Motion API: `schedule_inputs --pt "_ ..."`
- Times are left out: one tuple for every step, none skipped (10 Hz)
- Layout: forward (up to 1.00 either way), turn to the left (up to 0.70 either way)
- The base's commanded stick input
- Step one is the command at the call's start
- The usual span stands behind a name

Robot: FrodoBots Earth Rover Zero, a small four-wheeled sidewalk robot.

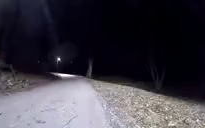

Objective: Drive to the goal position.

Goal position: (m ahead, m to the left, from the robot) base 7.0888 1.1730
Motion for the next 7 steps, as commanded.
schedule_inputs --pt "1.00 0.14" --pt "1.00 0.27" --pt "1.00 0.27" --pt "1.00 0.27" --pt "1.00 0.27" --pt "1.00 0.27" --pt "1.00 0.27"
